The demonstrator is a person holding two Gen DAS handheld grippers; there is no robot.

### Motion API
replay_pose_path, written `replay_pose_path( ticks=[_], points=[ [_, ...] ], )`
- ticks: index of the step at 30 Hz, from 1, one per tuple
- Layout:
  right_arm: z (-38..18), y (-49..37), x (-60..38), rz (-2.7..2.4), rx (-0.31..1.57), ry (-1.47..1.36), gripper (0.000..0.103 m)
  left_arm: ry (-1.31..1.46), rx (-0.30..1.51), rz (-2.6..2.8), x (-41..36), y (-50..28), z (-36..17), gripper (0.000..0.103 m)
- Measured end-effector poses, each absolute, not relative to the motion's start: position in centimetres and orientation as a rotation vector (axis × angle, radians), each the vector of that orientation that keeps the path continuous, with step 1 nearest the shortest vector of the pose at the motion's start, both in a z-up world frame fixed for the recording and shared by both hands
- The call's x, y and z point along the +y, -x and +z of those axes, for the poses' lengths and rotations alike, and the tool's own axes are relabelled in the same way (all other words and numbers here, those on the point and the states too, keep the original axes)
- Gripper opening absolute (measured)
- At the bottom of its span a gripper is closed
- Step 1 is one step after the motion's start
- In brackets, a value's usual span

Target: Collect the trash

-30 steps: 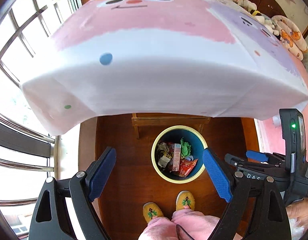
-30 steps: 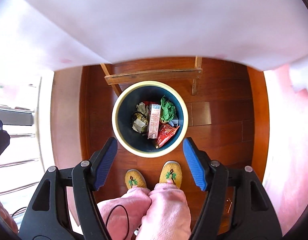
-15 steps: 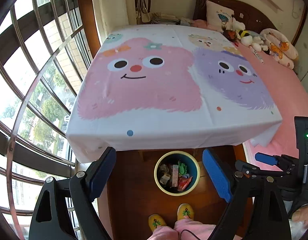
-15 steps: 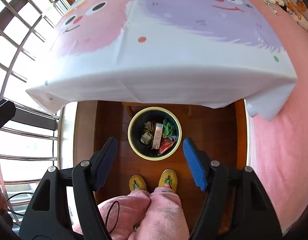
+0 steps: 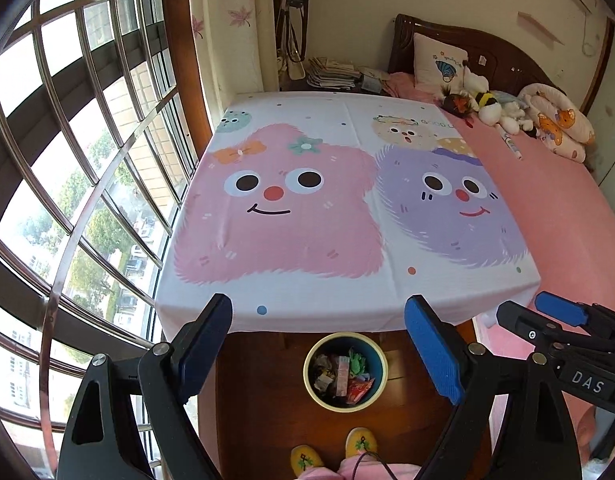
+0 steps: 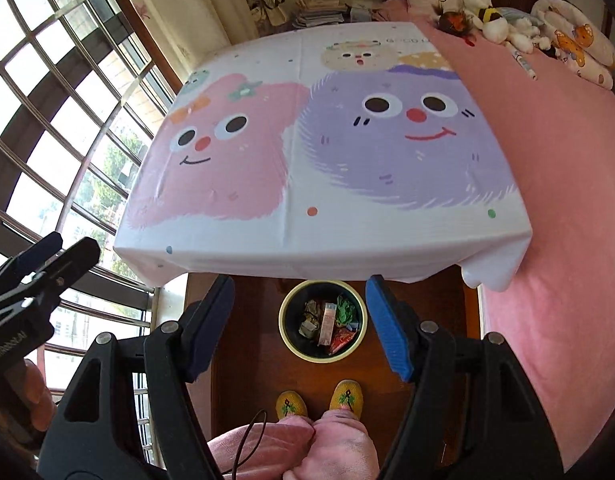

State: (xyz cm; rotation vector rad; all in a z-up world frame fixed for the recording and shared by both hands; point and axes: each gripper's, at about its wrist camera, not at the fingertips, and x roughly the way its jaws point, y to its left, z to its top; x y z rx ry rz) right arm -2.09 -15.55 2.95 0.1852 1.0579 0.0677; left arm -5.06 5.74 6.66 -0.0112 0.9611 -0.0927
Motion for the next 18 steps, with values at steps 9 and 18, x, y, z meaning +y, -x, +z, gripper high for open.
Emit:
replay_pose_path(
  ticks=[9, 18],
  points=[
    [7.7, 3.3, -13.8, 0.041, 0.935, -0.094, 0.066, 0.013, 0.93, -0.075, 4.8, 5.4, 8.3, 0.089],
    [8.5, 3.4, -14.2, 0.031, 0.902, -0.08, 0.066, 0.002, 0.935, -0.07, 4.4, 5.3, 8.4, 0.089]
  ],
)
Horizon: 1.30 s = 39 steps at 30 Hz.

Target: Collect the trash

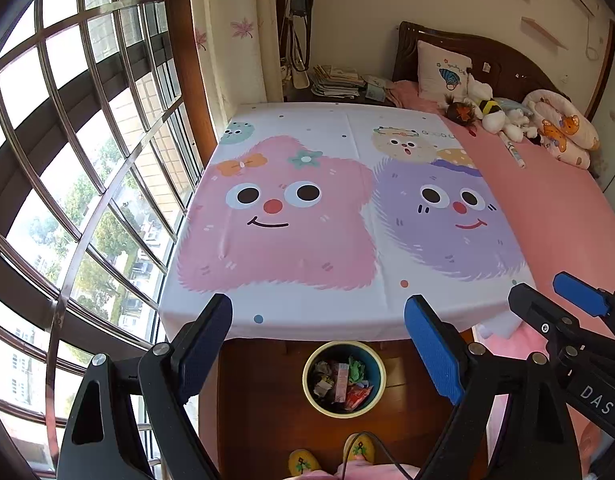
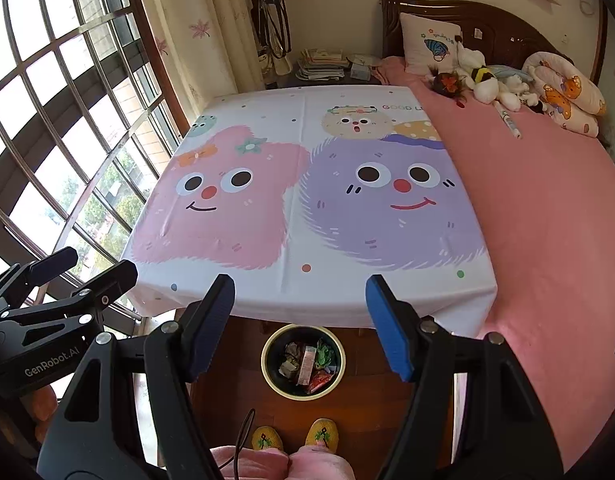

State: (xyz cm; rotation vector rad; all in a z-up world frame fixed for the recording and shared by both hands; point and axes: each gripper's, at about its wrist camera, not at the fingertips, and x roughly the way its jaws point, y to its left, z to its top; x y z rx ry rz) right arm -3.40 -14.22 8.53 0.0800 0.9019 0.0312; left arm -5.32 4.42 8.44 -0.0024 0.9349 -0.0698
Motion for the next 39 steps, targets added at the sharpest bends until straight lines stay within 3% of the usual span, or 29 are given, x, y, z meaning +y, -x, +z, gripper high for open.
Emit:
replay_pose_path(
  ticks=[39],
  points=[
    [7.1, 2.6, -14.3, 0.068, 0.928, -0.026, 0.066, 0.0, 0.957, -0.055, 3.4, 4.9, 7.1, 0.089]
  ],
)
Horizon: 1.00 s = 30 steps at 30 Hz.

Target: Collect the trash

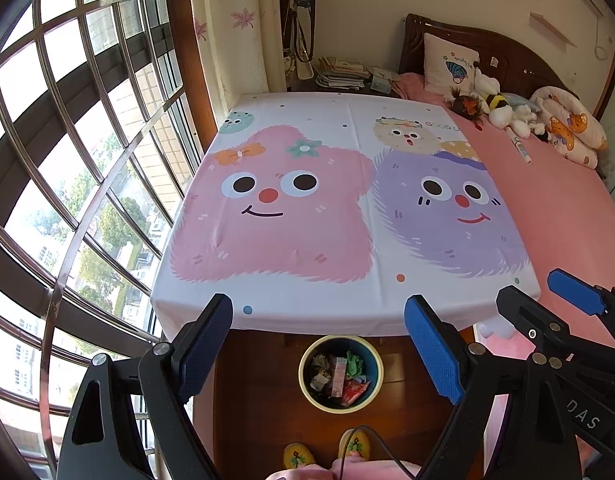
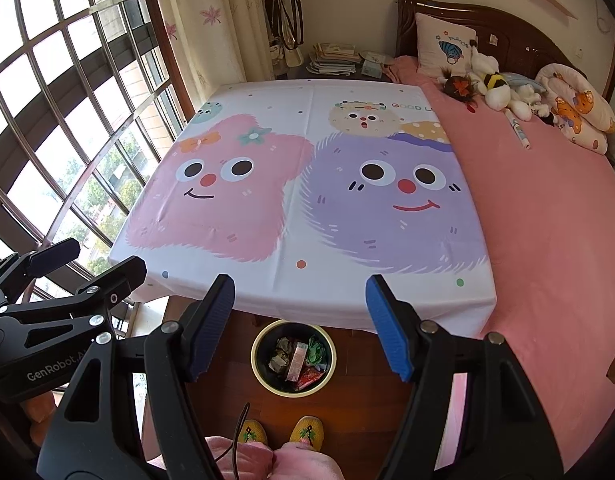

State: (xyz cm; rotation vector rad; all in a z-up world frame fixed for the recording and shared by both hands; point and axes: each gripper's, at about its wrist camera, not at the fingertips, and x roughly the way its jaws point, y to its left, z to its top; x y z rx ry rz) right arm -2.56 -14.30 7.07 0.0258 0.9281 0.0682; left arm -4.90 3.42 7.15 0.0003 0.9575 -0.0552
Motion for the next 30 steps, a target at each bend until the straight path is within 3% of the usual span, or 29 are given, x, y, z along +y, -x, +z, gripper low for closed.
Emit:
replay_pose_path(
  ticks=[30],
  points=[
    [7.01, 2.52, -14.2, 0.062, 0.93, -0.032, 0.066, -0.005, 0.959, -0.056, 3.48, 4.77, 6.77, 0.089]
  ],
)
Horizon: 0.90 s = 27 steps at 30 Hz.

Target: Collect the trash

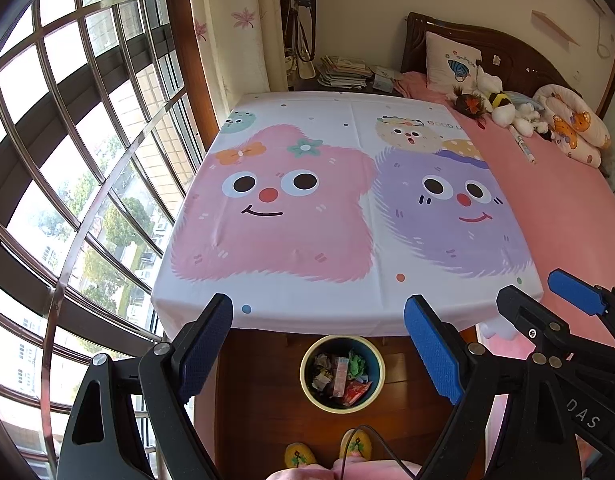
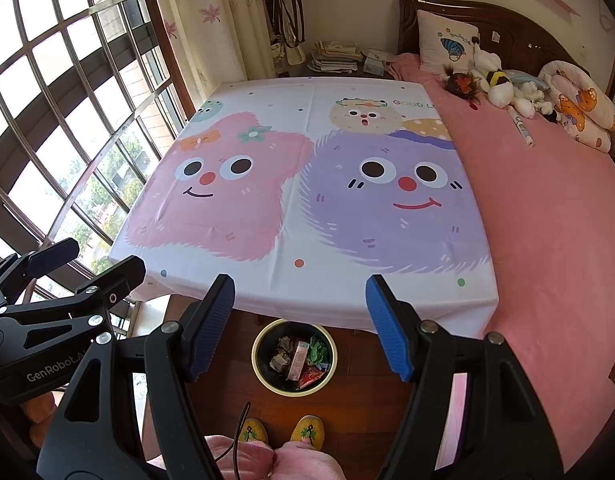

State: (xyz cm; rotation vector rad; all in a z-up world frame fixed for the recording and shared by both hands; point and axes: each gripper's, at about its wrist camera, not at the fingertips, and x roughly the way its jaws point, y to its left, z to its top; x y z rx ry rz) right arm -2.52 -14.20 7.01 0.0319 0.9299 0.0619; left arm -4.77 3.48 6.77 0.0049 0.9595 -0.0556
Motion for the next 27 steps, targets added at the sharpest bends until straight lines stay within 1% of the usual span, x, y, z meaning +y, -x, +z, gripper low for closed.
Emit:
replay_pose_path(
  ticks=[15, 27],
  points=[
    [7.0, 2.4, -14.5, 0.064, 0.931, -0.031, 0.066, -0.003, 0.961, -0.051, 3.1, 4.7, 7.0, 0.089],
    [6.4, 2.5, -14.8, 0.056, 0.931, -0.027, 0.066, -0.005, 0.972, -0.062, 3.0, 4.9, 5.8, 0.089]
  ],
)
